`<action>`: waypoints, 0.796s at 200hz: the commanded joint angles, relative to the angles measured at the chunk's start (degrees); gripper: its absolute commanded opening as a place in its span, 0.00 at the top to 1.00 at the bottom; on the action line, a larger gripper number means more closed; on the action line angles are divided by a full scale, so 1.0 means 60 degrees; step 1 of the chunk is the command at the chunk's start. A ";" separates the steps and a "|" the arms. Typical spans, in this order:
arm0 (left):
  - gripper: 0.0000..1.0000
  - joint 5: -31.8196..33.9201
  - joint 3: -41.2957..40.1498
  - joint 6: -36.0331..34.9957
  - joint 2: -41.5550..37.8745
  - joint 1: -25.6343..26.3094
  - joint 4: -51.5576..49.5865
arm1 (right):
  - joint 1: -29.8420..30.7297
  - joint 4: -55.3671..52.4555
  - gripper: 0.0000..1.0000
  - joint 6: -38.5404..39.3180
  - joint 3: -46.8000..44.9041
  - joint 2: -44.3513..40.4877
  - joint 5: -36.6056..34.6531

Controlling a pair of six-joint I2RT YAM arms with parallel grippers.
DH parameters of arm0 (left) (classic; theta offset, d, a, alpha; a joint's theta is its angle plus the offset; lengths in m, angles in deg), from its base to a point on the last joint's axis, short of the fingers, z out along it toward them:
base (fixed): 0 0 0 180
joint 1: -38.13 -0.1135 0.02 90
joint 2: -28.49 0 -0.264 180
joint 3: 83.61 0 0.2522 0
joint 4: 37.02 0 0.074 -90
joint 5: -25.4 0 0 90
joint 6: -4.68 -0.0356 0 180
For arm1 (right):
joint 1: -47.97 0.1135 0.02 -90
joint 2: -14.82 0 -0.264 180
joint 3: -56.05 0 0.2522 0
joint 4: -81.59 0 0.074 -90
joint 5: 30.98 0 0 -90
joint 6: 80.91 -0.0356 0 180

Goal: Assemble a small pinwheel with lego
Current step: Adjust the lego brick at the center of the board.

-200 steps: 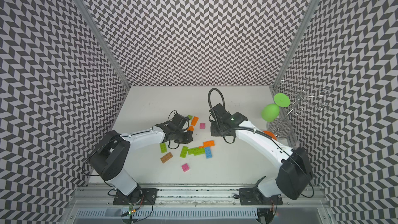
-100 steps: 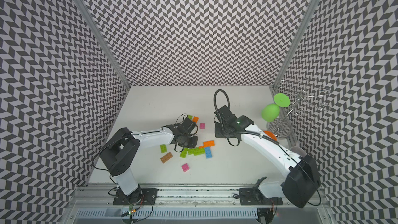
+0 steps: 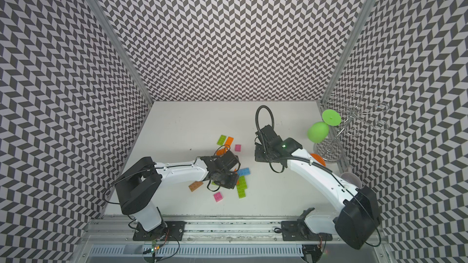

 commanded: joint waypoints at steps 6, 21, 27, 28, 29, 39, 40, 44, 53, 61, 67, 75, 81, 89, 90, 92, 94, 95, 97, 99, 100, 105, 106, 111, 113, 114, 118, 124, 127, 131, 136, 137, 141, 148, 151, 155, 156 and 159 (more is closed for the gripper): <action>1.00 -0.0158 0.0078 0.0124 0.0107 0.0013 0.0290 | -0.0071 0.0305 0.85 -0.0167 -0.0102 -0.0290 -0.0042; 1.00 -0.0133 0.0117 0.0124 0.0091 0.0013 0.0303 | -0.0078 0.0278 0.85 -0.0168 -0.0105 -0.0299 -0.0063; 1.00 -0.0139 0.0129 0.0123 0.0081 0.0013 0.0317 | -0.0092 0.0286 0.85 -0.0168 -0.0118 -0.0303 -0.0077; 1.00 -0.0141 0.0134 0.0131 0.0076 0.0013 0.0318 | -0.0090 0.0280 0.85 -0.0168 -0.0118 -0.0301 -0.0085; 1.00 -0.0142 0.0136 0.0134 0.0066 0.0013 0.0319 | -0.0096 0.0270 0.85 -0.0168 -0.0118 -0.0299 -0.0089; 1.00 -0.0157 0.0128 0.0123 0.0030 0.0013 0.0319 | -0.0101 0.0274 0.85 -0.0168 -0.0119 -0.0331 -0.0116; 1.00 -0.0157 0.0126 0.0123 0.0028 0.0013 0.0319 | -0.0102 0.0267 0.85 -0.0168 -0.0119 -0.0337 -0.0112; 1.00 -0.0148 0.0125 0.0135 0.0005 0.0013 0.0319 | -0.0095 0.0248 0.85 -0.0168 -0.0109 -0.0346 -0.0121; 1.00 -0.0094 0.0136 0.0134 -0.0084 0.0003 0.0266 | -0.0098 0.0269 0.85 -0.0151 -0.0103 -0.0368 -0.0165; 1.00 -0.0051 0.0157 0.0124 -0.0251 0.0003 0.0221 | -0.0100 0.0299 0.86 -0.0052 -0.0090 -0.0432 -0.0132; 1.00 -0.0025 0.0188 0.0114 -0.0420 -0.0001 0.0189 | -0.0100 0.0319 0.86 0.0010 -0.0075 -0.0489 -0.0095; 1.00 0.0003 0.0228 0.0103 -0.0731 -0.0001 0.0158 | -0.0101 0.0417 0.85 0.0145 -0.0093 -0.0569 0.0029; 1.00 0.0005 0.0258 0.0076 -0.1033 -0.0003 0.0157 | -0.0090 0.0532 0.84 0.0264 -0.0118 -0.0650 0.0158; 1.00 0.0029 0.0300 0.0030 -0.1479 -0.0027 0.0197 | -0.0090 0.0709 0.83 0.0387 -0.0194 -0.0773 0.0385; 1.00 0.0046 0.0300 0.0033 -0.1532 -0.0029 0.0207 | -0.0089 0.0733 0.82 0.0395 -0.0207 -0.0784 0.0409; 1.00 0.0062 0.0315 0.0020 -0.1660 -0.0038 0.0221 | -0.0092 0.0792 0.82 0.0402 -0.0236 -0.0812 0.0461; 1.00 0.0077 0.0322 0.0013 -0.1776 -0.0058 0.0229 | -0.0089 0.0858 0.82 0.0414 -0.0265 -0.0840 0.0510; 0.99 0.0077 0.0318 0.0017 -0.1819 -0.0066 0.0237 | -0.0096 0.0888 0.82 0.0416 -0.0272 -0.0855 0.0545; 0.98 0.0088 0.0323 0.0009 -0.1944 -0.0091 0.0255 | -0.0094 0.0951 0.81 0.0418 -0.0307 -0.0877 0.0616; 0.97 0.0094 0.0317 -0.0004 -0.2048 -0.0115 0.0270 | -0.0100 0.1018 0.81 0.0418 -0.0349 -0.0890 0.0677; 0.97 0.0100 0.0316 0.0001 -0.2117 -0.0124 0.0280 | -0.0102 0.1056 0.81 0.0418 -0.0366 -0.0902 0.0709; 0.94 0.0093 0.0284 -0.0015 -0.2402 -0.0227 0.0334 | -0.0101 0.1203 0.81 0.0418 -0.0437 -0.0931 0.0923; 0.94 0.0100 0.0277 -0.0012 -0.2448 -0.0246 0.0349 | -0.0094 0.1237 0.81 0.0418 -0.0454 -0.0944 0.0964; 0.91 0.0084 0.0229 -0.0022 -0.2715 -0.0375 0.0408 | -0.0088 0.1399 0.81 0.0431 -0.0529 -0.0951 0.1213; 0.91 0.0079 0.0216 -0.0012 -0.2838 -0.0443 0.0437 | -0.0081 0.1464 0.81 0.0433 -0.0558 -0.0945 0.1306; 0.90 0.0071 0.0192 -0.0018 -0.2885 -0.0464 0.0451 | -0.0070 0.1491 0.81 0.0433 -0.0573 -0.0944 0.1354; 0.88 0.0050 0.0132 -0.0012 -0.3092 -0.0622 0.0509 | -0.0028 0.1610 0.81 0.0433 -0.0607 -0.0922 0.1472; 0.86 -0.0002 -0.0013 -0.0006 -0.3408 -0.0879 0.0627 | 0.0059 0.1733 0.81 0.0433 -0.0647 -0.0875 0.1592; 0.84 -0.0052 -0.0096 -0.0005 -0.3558 -0.1021 0.0683 | 0.0106 0.1758 0.81 0.0418 -0.0646 -0.0828 0.1595; 0.83 -0.0149 -0.0205 0.0003 -0.3758 -0.1227 0.0757 | 0.0203 0.1764 0.81 0.0406 -0.0612 -0.0753 0.1566; 0.81 -0.0252 -0.0348 0.0011 -0.4025 -0.1491 0.0874 | 0.0298 0.1754 0.81 0.0377 -0.0570 -0.0649 0.1497; 0.80 -0.0278 -0.0383 0.0009 -0.4072 -0.1552 0.0897 | 0.0332 0.1746 0.82 0.0368 -0.0557 -0.0627 0.1478; 0.79 -0.0355 -0.0508 0.0030 -0.4264 -0.1768 0.0974 | 0.0420 0.1728 0.82 0.0360 -0.0517 -0.0561 0.1429; 0.75 -0.0497 -0.0718 0.0029 -0.4598 -0.2160 0.1094 | 0.0573 0.1734 0.82 0.0373 -0.0462 -0.0429 0.1408; 0.74 -0.0546 -0.0801 0.0027 -0.4723 -0.2307 0.1128 | 0.0635 0.1746 0.82 0.0385 -0.0443 -0.0386 0.1398; 0.72 -0.0628 -0.0889 0.0032 -0.4871 -0.2504 0.1172 | 0.0706 0.1743 0.82 0.0414 -0.0424 -0.0293 0.1380; 0.71 -0.0649 -0.0910 0.0034 -0.4920 -0.2571 0.1185 | 0.0726 0.1734 0.82 0.0423 -0.0425 -0.0281 0.1383; 0.70 -0.0713 -0.0981 0.0022 -0.5025 -0.2712 0.1204 | 0.0775 0.1724 0.81 0.0439 -0.0402 -0.0227 0.1378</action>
